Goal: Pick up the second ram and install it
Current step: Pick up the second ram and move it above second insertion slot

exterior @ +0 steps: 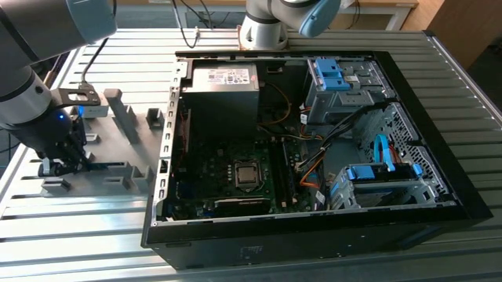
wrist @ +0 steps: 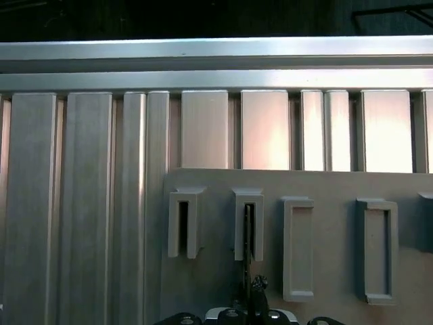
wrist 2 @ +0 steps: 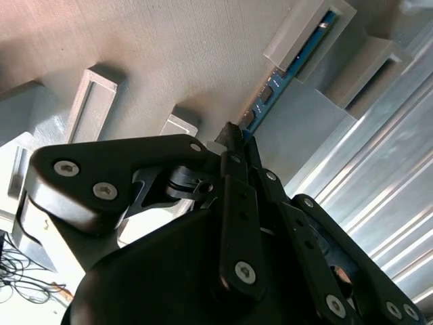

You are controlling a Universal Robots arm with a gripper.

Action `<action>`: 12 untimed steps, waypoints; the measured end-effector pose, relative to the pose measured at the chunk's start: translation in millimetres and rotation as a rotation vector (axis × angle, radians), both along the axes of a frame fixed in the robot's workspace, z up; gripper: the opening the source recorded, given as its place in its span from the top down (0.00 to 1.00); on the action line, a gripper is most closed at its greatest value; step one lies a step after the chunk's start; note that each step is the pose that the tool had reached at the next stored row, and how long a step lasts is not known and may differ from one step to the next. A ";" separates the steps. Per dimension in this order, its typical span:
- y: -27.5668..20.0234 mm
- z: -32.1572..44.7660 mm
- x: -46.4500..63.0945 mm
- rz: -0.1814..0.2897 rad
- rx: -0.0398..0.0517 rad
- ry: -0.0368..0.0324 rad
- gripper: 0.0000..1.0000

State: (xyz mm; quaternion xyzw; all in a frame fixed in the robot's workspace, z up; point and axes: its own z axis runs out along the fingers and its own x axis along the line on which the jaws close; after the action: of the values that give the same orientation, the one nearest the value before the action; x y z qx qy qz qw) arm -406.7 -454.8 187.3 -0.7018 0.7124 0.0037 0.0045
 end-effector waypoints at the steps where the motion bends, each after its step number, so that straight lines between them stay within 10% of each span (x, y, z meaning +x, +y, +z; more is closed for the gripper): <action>1: -0.3 0.0 0.0 0.002 -0.0001 0.0000 0.86; 12: -0.7 0.0 0.0 0.032 -0.0022 -0.0001 0.86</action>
State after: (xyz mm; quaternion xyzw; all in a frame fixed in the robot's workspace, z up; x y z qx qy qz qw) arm -406.7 -455.6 187.3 -0.7129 0.7012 0.0030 0.0038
